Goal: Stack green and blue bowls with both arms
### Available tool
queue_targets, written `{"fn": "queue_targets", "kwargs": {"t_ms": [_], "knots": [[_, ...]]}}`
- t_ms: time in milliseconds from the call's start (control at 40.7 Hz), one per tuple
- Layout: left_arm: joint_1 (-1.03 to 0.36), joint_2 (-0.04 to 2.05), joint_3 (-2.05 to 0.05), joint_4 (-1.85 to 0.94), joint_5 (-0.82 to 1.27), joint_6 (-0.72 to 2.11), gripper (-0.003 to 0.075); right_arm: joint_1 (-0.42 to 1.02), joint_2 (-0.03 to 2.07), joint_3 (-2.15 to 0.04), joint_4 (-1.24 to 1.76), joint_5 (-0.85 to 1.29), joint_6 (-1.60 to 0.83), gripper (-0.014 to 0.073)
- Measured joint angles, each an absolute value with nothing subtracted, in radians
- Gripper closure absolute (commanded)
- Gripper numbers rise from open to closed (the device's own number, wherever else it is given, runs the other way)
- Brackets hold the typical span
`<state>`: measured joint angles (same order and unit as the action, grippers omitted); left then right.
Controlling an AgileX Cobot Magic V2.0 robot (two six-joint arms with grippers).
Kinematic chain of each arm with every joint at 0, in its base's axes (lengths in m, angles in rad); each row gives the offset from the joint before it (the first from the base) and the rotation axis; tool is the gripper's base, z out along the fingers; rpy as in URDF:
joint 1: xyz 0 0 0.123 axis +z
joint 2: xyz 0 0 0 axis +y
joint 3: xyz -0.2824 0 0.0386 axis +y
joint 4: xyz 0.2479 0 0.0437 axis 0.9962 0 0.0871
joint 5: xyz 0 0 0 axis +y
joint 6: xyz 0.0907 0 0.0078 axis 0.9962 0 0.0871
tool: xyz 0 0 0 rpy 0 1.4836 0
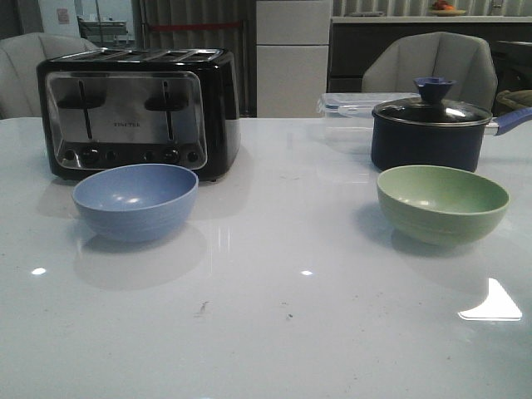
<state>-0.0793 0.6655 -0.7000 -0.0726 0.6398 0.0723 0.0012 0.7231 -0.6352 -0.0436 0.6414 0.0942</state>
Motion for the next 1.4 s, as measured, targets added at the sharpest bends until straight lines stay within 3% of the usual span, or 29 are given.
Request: {"fn": "queue_targets", "kwargs": {"t_ms": [123,197,246,639,1081,1155,1401], "knots": [[-0.079,0.696,-0.696,-0.08,0.64,0.072,0.0341,0.001,0.793,-0.635,-0.044,0.644,0.094,0.0139],[-0.079,0.708,-0.696,-0.083,0.64,0.072,0.0251,0.001,0.837,-0.635,-0.044,0.639,0.094,0.0053],[-0.079,0.715,-0.696,-0.083,0.64,0.072,0.023,0.001,0.862,-0.635,-0.042,0.629,0.094,0.0039],[-0.079,0.758,-0.696,-0.085,0.64,0.072,0.0232,0.001,1.225,-0.818,0.041,0.549,0.094,0.0044],[-0.079,0.76,-0.696,-0.085,0.64,0.072,0.0232,0.001,1.703,-1.148,0.062,0.626,0.094,0.0046],[-0.079,0.76,-0.696,-0.085,0.64,0.072,0.0232,0.001,1.764,-1.192,0.063,0.646,0.094,0.0086],[-0.079,0.76,-0.696,-0.085,0.64,0.072,0.0232,0.001,1.883,-1.292,0.068,0.711,0.094,0.0365]]}}
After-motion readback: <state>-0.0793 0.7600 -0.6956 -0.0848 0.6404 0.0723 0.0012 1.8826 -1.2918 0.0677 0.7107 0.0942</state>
